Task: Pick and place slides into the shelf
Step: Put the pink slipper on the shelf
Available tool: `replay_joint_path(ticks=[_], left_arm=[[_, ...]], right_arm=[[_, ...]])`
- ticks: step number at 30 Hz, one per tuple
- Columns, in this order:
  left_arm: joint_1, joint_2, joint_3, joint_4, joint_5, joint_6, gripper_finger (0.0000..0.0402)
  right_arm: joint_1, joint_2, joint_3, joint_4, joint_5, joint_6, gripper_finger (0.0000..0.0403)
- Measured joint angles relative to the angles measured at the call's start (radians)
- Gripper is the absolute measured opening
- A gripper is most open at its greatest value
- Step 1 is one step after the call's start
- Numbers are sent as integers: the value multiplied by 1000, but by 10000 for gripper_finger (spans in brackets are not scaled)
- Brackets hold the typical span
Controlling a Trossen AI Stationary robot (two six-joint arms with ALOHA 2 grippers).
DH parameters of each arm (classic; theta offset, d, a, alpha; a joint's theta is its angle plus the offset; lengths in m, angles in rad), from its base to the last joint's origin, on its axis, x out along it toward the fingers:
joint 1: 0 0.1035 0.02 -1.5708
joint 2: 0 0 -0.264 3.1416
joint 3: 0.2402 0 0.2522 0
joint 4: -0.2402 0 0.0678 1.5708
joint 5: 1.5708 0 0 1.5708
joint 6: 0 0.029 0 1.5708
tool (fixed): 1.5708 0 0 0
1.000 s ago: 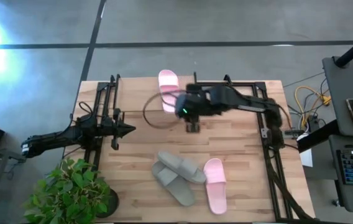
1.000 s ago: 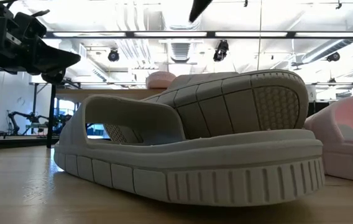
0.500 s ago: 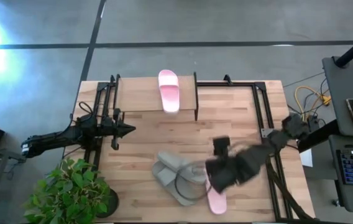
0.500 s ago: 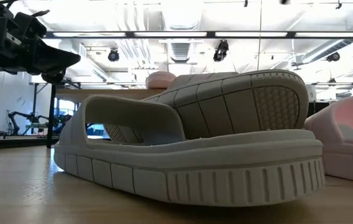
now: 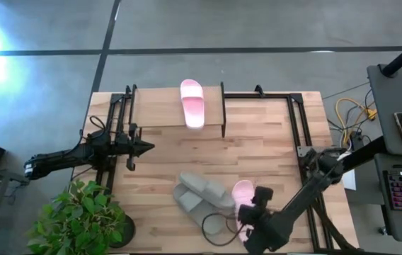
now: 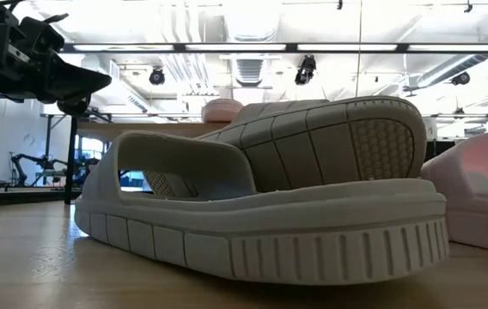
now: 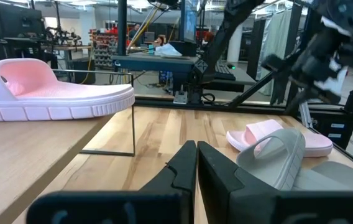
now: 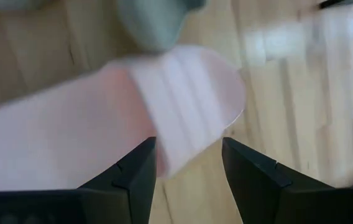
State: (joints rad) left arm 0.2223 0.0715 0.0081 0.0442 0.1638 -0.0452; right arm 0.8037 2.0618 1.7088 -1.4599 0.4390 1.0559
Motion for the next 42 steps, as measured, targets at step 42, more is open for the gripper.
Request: replay_joint_path(ticks=[42], left_arm=[[0, 2, 0, 0, 0, 0, 0]], right_arm=[[-78, 240, -15, -82, 81, 53, 20]])
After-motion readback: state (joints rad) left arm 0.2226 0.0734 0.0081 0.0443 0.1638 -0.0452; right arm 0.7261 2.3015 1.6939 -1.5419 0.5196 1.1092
